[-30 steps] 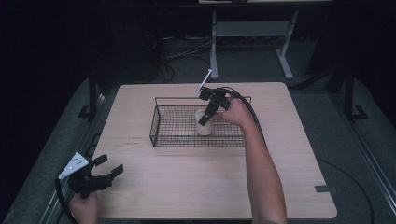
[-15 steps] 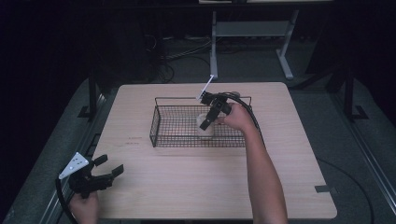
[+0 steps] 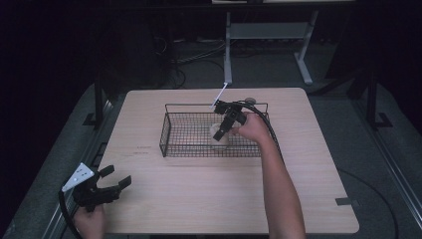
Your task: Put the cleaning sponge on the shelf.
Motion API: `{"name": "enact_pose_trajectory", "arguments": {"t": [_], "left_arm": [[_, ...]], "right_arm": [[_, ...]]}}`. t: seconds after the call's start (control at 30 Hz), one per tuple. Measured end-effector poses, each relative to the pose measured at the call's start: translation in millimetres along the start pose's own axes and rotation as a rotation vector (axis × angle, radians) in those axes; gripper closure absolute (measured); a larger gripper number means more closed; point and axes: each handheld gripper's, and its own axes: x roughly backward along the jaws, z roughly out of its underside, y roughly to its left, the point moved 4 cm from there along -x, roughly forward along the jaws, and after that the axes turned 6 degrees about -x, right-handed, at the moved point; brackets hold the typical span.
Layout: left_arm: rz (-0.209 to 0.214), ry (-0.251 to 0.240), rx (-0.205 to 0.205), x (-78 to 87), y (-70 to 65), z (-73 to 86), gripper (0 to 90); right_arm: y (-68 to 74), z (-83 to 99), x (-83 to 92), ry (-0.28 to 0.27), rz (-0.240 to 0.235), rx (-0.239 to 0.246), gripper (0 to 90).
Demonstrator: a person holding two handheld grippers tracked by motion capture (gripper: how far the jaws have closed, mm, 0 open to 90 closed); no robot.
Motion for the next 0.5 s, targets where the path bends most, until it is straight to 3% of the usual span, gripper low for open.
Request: {"name": "enact_pose_trajectory", "arguments": {"t": [0.5], "left_arm": [[-0.003, 0.004, 0.000, 1.1, -0.5, 0.6, 13.8]], "right_arm": [[-1.7, 5.8, 0.1, -0.029, -0.012, -0.017, 23.7]]}}
